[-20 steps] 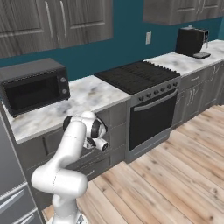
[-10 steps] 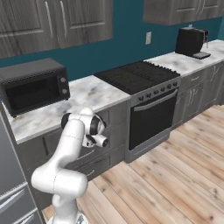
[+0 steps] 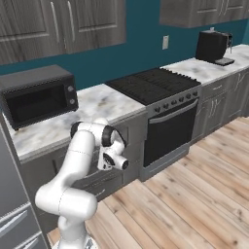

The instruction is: Take a straw from the drawer in front and place it inside the glass cup on the dining counter.

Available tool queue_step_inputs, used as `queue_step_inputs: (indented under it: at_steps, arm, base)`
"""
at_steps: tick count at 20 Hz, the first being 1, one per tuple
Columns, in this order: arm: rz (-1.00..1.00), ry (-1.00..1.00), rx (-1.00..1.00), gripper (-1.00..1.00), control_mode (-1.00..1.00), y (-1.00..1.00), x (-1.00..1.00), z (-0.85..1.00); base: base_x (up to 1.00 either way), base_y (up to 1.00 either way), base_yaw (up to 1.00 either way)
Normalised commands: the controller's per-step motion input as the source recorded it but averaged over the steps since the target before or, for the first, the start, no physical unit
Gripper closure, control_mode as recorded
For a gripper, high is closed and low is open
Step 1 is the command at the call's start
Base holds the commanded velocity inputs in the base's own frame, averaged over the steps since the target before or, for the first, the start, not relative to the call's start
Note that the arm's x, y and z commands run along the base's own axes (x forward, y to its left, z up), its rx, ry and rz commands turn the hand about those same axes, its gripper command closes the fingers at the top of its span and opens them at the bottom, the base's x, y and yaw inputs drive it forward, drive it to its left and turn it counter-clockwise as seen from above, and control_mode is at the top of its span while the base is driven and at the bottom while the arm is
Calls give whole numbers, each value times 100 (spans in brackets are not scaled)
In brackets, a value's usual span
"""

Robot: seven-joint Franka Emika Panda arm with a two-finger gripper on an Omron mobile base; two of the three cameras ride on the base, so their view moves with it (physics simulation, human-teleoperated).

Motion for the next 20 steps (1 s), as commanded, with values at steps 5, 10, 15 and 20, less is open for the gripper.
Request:
queue_step_inputs:
  at_steps: [5,10,15,20]
  arm:
    - [1,0,0,100,-100,-100,-95,-59]
    - [6,-1,-1,100,-100,-100,-95,-47]
    - [9,-2,-5,100,-100,-100,-81,-35]
    - [11,-4,-9,100,-100,-100,-48,-31]
  base:
    - [0,0,0]
    - [0,0,0]
    - [0,0,0]
    - [0,0,0]
